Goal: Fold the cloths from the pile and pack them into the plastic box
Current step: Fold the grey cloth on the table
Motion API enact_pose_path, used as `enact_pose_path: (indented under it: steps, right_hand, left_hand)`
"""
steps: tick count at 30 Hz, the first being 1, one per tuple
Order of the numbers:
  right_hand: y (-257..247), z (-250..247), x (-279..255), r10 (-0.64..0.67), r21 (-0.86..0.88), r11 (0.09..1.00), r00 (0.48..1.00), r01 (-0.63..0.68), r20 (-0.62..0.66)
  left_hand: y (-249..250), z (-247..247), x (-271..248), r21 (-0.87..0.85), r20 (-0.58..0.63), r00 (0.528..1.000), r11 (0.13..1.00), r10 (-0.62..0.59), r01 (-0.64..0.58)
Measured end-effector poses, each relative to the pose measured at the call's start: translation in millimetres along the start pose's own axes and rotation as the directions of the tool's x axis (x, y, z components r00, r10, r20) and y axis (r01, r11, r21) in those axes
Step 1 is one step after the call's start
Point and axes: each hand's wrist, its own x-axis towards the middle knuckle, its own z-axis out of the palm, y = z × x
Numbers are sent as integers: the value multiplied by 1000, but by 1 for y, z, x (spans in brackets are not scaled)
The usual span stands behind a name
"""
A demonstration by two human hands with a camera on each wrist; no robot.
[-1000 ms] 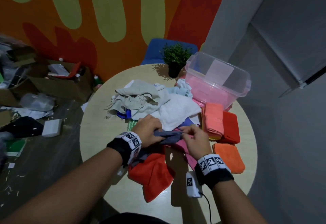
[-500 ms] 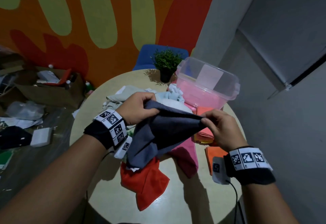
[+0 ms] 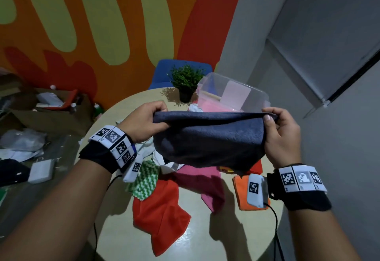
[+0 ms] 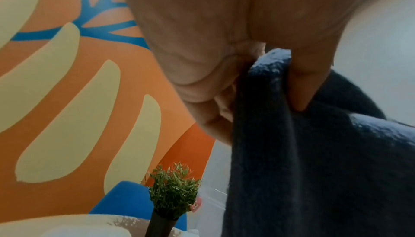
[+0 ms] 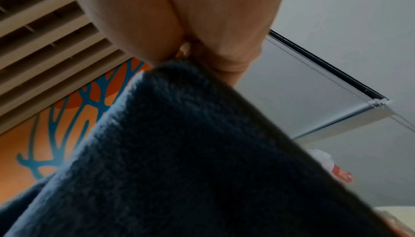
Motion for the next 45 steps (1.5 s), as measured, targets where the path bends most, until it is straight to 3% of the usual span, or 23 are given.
enact_pose_path:
  steps: [3,6,12,17,21,24,27,30,32,34,39,41,42,44,45]
  right_hand:
    - [3,-3,-9,22,10,1000,1000,-22,11]
    - [10,-8,-21,49,31,998,999,-49,17]
    - [13,-24,-47,85,87,992,995,-90,53]
    - [23,-31,-44,102,83,991,992,-108,68]
    - [79,-9,-30,238,-244,949,962,-202,130]
    - [114,9,-35,375,-404,874,904,-270,207]
    - [132,9,-54,423,-472,840,867,-267,262]
    - [144,-1,-79,495,-540,803,787,-251,369]
    - [156,-5,-100,577,-607,761,667,-228,472]
    - [169,-9,-116,641,-675,711,575,-196,508]
    - [180,-14,-140,749,-766,617,434,-182,500]
    - [180,-13,-146,785,-803,579,366,-143,501]
    - [180,-13,-148,794,-811,569,344,-132,501]
    - [180,-10,-150,788,-814,569,360,-117,499]
    - [178,-7,-150,772,-809,578,395,-108,498]
  left_hand:
    - [0,9,-6,-216,-2,1000,976,7,-7]
    - [-2,18,-15,-455,-61,997,891,-45,13]
    - [4,29,-43,-564,-53,986,820,-157,100]
    - [-4,37,-40,-454,-89,970,876,-227,164]
    - [-45,64,-20,-161,-191,908,925,-372,345]
    - [-69,89,-18,-42,-207,892,915,-401,401]
    - [-82,98,-33,0,-155,897,908,-413,418]
    - [-88,99,-53,83,109,892,898,-439,432]
    - [-90,103,-67,154,325,826,887,-461,435]
    - [-89,111,-79,227,466,750,883,-468,410]
    - [-95,133,-98,335,637,594,871,-491,360]
    - [-93,137,-99,295,704,531,875,-471,385]
    - [-93,138,-97,267,687,561,878,-462,397]
    - [-100,141,-91,269,444,765,884,-467,383]
    - [-105,143,-87,326,287,840,872,-461,367]
